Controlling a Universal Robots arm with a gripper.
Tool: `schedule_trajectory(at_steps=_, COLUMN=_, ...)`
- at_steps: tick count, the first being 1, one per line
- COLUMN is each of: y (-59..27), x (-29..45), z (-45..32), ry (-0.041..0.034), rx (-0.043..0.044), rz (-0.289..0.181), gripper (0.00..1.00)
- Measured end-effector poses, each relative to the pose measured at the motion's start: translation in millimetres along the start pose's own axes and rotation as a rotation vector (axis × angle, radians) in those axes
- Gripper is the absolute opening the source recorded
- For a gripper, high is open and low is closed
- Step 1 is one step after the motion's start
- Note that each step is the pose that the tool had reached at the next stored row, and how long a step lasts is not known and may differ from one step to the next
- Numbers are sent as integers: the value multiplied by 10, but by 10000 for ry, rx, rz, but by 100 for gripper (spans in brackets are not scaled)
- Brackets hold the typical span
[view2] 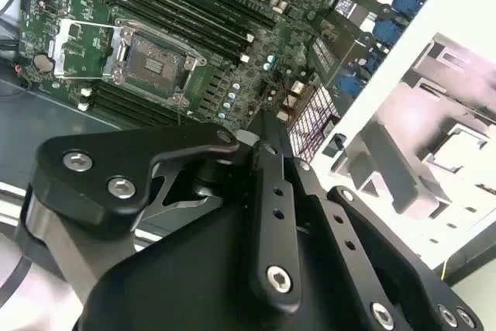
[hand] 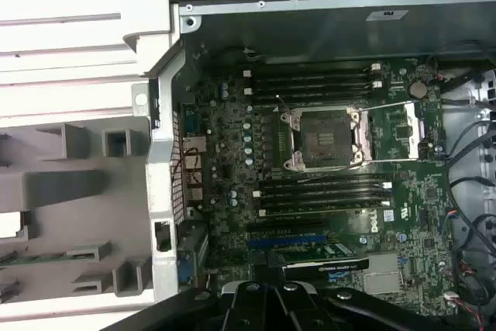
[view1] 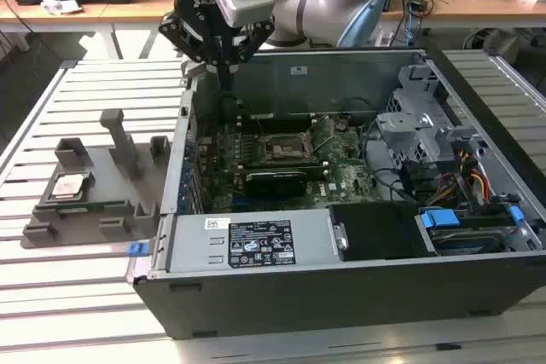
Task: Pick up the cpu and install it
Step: 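Reach for the cpu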
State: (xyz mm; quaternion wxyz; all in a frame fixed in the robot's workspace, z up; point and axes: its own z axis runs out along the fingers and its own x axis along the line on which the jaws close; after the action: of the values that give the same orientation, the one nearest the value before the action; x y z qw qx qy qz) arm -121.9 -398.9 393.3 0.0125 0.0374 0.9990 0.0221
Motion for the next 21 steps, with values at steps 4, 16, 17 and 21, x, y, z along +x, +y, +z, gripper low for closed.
schedule_trajectory(at_steps=4, y=-13, x=175, z=-5, ry=0, rx=0, rz=-1, gripper=11)
schedule_trajectory(at_steps=16, y=-50, x=666, z=-17, ry=0, rx=0, rz=0, gripper=11)
schedule_trajectory(at_steps=17, y=-56, x=754, z=-19, ry=0, rx=1, rz=2, gripper=11)
schedule_trajectory(at_steps=21, y=-70, x=949, z=-22, ry=-1, rx=0, rz=2, gripper=11)
